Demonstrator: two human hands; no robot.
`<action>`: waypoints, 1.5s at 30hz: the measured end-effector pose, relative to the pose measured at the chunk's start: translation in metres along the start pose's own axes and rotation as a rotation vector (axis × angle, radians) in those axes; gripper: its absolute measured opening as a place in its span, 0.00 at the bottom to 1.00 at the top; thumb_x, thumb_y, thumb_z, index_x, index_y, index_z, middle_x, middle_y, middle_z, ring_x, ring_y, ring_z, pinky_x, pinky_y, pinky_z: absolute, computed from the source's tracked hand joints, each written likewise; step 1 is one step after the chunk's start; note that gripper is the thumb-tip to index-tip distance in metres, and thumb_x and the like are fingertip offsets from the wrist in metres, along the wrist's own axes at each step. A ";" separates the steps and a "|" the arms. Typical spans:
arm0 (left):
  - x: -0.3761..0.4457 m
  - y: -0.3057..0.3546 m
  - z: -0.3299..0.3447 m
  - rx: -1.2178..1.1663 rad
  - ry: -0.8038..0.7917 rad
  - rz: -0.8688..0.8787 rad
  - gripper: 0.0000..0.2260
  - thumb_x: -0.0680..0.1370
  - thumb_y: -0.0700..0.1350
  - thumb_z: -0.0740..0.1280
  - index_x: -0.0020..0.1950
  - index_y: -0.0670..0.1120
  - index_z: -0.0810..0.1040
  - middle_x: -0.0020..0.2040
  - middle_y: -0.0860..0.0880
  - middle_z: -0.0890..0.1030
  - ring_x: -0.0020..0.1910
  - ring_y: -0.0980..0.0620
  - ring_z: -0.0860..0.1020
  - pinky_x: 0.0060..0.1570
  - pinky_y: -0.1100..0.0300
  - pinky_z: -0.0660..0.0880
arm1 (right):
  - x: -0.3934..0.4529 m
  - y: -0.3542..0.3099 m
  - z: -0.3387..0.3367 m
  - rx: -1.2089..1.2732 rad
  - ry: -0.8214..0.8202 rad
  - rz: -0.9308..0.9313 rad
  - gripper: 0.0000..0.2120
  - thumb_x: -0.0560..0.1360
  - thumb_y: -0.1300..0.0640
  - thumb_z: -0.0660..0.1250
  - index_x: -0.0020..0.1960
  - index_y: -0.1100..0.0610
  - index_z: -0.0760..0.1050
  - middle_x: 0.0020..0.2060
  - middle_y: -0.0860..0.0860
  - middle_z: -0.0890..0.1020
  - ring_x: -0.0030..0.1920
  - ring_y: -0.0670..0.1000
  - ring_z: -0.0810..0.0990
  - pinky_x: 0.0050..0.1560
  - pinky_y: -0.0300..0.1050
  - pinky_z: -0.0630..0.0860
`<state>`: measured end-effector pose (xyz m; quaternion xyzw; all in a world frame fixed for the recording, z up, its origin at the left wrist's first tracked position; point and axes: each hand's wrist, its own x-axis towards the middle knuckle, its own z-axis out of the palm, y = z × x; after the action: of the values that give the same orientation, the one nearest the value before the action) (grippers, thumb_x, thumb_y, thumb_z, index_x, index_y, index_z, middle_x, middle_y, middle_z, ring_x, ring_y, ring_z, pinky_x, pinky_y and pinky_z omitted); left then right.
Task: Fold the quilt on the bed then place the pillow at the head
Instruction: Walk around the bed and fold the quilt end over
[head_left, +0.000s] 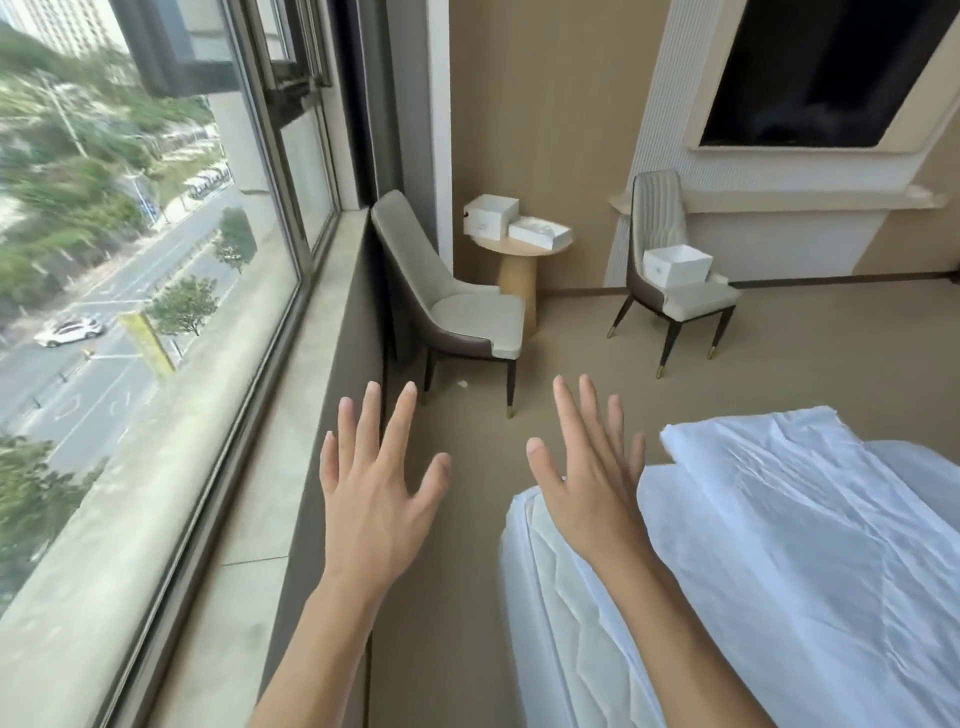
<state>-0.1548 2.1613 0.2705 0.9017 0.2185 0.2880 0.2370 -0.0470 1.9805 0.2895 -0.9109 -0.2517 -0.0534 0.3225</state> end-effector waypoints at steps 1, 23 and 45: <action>0.014 -0.007 0.003 0.002 0.004 -0.006 0.32 0.78 0.65 0.53 0.82 0.64 0.49 0.84 0.55 0.48 0.82 0.52 0.40 0.80 0.47 0.43 | 0.017 -0.003 0.007 0.005 -0.002 -0.004 0.35 0.76 0.34 0.42 0.82 0.38 0.43 0.83 0.43 0.43 0.82 0.51 0.36 0.78 0.62 0.36; 0.477 -0.103 0.186 -0.036 -0.018 -0.029 0.32 0.79 0.62 0.56 0.81 0.66 0.48 0.84 0.56 0.49 0.82 0.54 0.41 0.79 0.50 0.41 | 0.503 0.046 0.158 0.075 -0.015 0.001 0.31 0.84 0.42 0.55 0.82 0.40 0.46 0.83 0.44 0.46 0.83 0.53 0.41 0.79 0.65 0.41; 0.783 0.127 0.643 -0.205 -0.663 0.673 0.33 0.79 0.62 0.58 0.82 0.61 0.51 0.84 0.50 0.52 0.83 0.45 0.46 0.79 0.42 0.47 | 0.759 0.380 0.114 0.025 0.370 0.835 0.32 0.83 0.43 0.58 0.83 0.43 0.48 0.84 0.47 0.49 0.83 0.57 0.44 0.78 0.65 0.41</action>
<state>0.8570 2.2824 0.2026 0.9377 -0.2020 0.0656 0.2751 0.7913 2.1190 0.1836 -0.9055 0.1982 -0.0778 0.3670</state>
